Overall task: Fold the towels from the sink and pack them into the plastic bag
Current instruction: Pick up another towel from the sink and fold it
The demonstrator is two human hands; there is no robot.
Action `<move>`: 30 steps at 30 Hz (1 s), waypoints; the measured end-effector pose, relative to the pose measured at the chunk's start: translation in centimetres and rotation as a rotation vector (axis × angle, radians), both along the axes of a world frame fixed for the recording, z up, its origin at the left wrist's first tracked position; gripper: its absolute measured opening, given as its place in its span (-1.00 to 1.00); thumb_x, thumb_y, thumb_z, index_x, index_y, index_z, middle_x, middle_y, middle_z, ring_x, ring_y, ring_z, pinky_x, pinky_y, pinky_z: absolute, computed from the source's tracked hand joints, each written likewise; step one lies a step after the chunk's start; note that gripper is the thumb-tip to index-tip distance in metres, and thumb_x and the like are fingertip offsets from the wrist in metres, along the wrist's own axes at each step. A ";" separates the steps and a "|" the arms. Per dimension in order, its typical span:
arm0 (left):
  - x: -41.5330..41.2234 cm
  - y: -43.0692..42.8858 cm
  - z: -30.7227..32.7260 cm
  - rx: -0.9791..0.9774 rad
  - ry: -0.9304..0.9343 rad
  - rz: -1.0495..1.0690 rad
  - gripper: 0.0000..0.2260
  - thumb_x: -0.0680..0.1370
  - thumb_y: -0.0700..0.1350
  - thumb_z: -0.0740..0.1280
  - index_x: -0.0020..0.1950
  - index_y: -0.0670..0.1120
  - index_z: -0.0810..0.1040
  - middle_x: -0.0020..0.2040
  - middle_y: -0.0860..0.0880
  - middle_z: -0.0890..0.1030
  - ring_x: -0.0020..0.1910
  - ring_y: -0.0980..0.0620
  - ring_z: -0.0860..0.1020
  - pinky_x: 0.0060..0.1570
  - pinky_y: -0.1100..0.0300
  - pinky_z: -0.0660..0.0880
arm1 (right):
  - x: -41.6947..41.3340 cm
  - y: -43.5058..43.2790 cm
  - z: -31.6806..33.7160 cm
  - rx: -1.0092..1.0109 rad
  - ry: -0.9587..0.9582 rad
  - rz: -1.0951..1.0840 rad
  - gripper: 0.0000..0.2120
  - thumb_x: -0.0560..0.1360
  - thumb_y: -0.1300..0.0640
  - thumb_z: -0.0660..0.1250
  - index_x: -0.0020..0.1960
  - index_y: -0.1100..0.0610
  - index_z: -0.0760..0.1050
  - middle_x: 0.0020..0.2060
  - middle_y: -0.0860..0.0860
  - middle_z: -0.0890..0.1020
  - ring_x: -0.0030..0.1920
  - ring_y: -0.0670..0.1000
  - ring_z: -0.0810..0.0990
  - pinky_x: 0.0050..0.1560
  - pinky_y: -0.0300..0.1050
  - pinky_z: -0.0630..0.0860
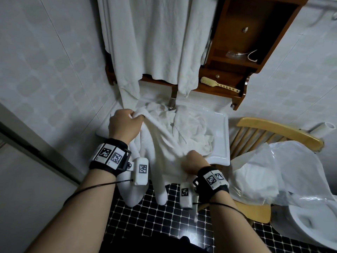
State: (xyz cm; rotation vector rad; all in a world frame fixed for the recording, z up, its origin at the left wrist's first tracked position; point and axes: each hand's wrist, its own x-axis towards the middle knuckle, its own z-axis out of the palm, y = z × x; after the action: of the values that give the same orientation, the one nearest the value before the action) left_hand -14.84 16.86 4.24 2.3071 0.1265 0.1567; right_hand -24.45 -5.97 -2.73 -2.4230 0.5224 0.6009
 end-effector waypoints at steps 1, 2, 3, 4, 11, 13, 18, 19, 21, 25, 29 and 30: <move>0.0 -0.1 -0.7 0.016 0.033 -0.016 -0.66 0.54 0.00 0.36 -0.36 -0.09 0.37 -0.40 -0.01 0.43 -0.27 -0.16 0.44 -0.34 0.08 0.26 | -0.1 0.5 0.7 0.116 -0.022 0.048 -0.89 0.48 0.15 0.30 -0.11 0.18 0.56 -0.18 0.10 0.63 -0.02 0.15 0.64 -0.09 -0.05 0.52; 0.1 -0.2 -1.4 0.023 0.050 -0.036 -0.74 0.54 0.03 0.37 -0.29 -0.05 0.49 -0.30 0.00 0.55 -0.19 -0.14 0.52 -0.27 0.10 0.34 | -0.3 0.9 1.4 0.248 -0.056 0.032 -0.92 0.40 0.14 0.31 -0.17 0.15 0.52 -0.27 0.04 0.60 -0.13 0.11 0.62 -0.19 -0.11 0.49; 0.1 -0.3 -2.0 0.013 0.058 -0.048 -0.82 0.52 0.09 0.38 -0.17 0.01 0.57 -0.16 0.00 0.63 -0.08 -0.11 0.58 -0.16 0.10 0.42 | -0.5 1.5 2.0 0.398 -0.100 -0.054 -0.92 0.36 0.16 0.31 -0.15 0.13 0.51 -0.31 0.01 0.59 -0.22 0.06 0.60 -0.27 -0.17 0.47; 0.1 -0.4 -2.6 -0.011 0.065 -0.050 -0.83 0.50 0.12 0.41 -0.07 0.05 0.60 -0.03 0.00 0.65 0.01 -0.09 0.60 -0.04 0.09 0.48 | -0.5 2.1 2.3 0.565 -0.157 -0.180 -0.89 0.37 0.21 0.31 -0.11 0.14 0.52 -0.33 0.02 0.60 -0.29 0.02 0.58 -0.33 -0.21 0.45; -1.2 0.0 -1.4 -0.138 0.120 -0.479 -0.88 0.52 -0.02 0.57 0.01 0.11 0.69 0.01 0.06 0.67 -0.01 0.15 0.62 -0.07 0.27 0.45 | 1.2 2.5 3.7 0.742 -0.667 -0.794 -0.84 0.60 0.23 0.28 0.15 0.04 0.46 -0.13 0.12 0.56 -0.18 0.06 0.55 -0.10 -0.02 0.50; -2.0 -0.2 -0.9 -0.145 0.168 -0.664 -0.81 0.43 0.11 0.63 -0.03 0.11 0.74 -0.03 0.01 0.69 -0.04 0.14 0.64 -0.01 0.28 0.49 | 1.1 2.4 3.8 0.767 -0.700 -0.777 -0.68 0.59 0.27 0.24 0.19 -0.11 0.41 -0.17 0.12 0.48 -0.24 0.08 0.50 -0.19 -0.01 0.48; -3.1 -1.8 -1.2 0.002 0.302 -0.692 -0.47 0.16 0.45 0.62 -0.13 0.10 0.67 -0.07 0.13 0.69 -0.02 0.15 0.64 0.17 0.05 0.58 | 0.8 3.0 6.0 0.959 -0.592 -0.818 -0.57 0.58 0.43 0.05 0.07 0.15 0.66 -0.40 0.10 0.51 -0.50 -0.01 0.39 -0.48 -0.22 0.32; -3.6 -2.3 -1.0 0.029 0.313 -0.679 -0.47 0.17 0.44 0.61 -0.13 0.08 0.66 -0.09 0.14 0.69 -0.04 0.17 0.64 0.14 0.03 0.60 | 0.8 3.2 6.6 1.049 -0.570 -0.830 -0.58 0.59 0.43 0.05 0.11 0.21 0.66 -0.39 0.10 0.55 -0.50 -0.03 0.43 -0.48 -0.24 0.36; -4.2 -3.4 -0.7 0.055 0.329 -0.683 -0.47 0.18 0.41 0.60 -0.09 0.08 0.65 -0.10 0.14 0.69 -0.07 0.17 0.65 0.06 0.02 0.63 | 1.0 3.7 7.5 1.210 -0.533 -0.817 -0.64 0.64 0.40 0.10 0.21 0.27 0.64 -0.24 0.15 0.64 -0.35 0.00 0.60 -0.34 -0.20 0.55; -4.0 -3.9 -0.6 0.049 0.294 -0.684 -0.48 0.21 0.38 0.60 0.00 0.10 0.66 -0.10 0.15 0.71 -0.08 0.20 0.67 -0.02 0.10 0.65 | 1.7 3.5 8.2 1.407 -0.410 -0.790 -0.66 0.64 0.34 0.16 0.33 0.30 0.57 -0.08 0.18 0.58 -0.07 0.08 0.66 0.03 -0.11 0.69; -3.3 -4.1 -1.9 0.078 0.162 -0.587 -0.76 0.45 0.11 0.55 -0.26 0.04 0.59 -0.31 0.10 0.62 -0.25 0.15 0.59 -0.30 0.27 0.43 | 1.5 2.8 8.0 1.421 -0.428 -0.654 -0.44 0.51 0.54 0.01 0.44 0.30 0.45 -0.23 0.16 0.58 -0.14 0.09 0.56 0.28 0.01 0.54; -3.1 -4.1 -2.2 0.072 0.135 -0.581 -0.76 0.50 0.04 0.51 -0.32 0.05 0.56 -0.36 0.11 0.59 -0.28 0.14 0.57 -0.31 0.24 0.40 | 1.4 2.3 7.7 1.362 -0.494 -0.636 -0.45 0.52 0.55 0.05 0.43 0.27 0.45 -0.24 0.15 0.61 -0.15 0.08 0.58 0.32 0.05 0.52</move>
State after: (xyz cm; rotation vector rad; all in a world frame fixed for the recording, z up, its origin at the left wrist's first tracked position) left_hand -17.92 12.80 2.07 2.3253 -0.4861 -0.2947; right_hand -23.02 -3.64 5.01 -0.9512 0.4079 -0.0135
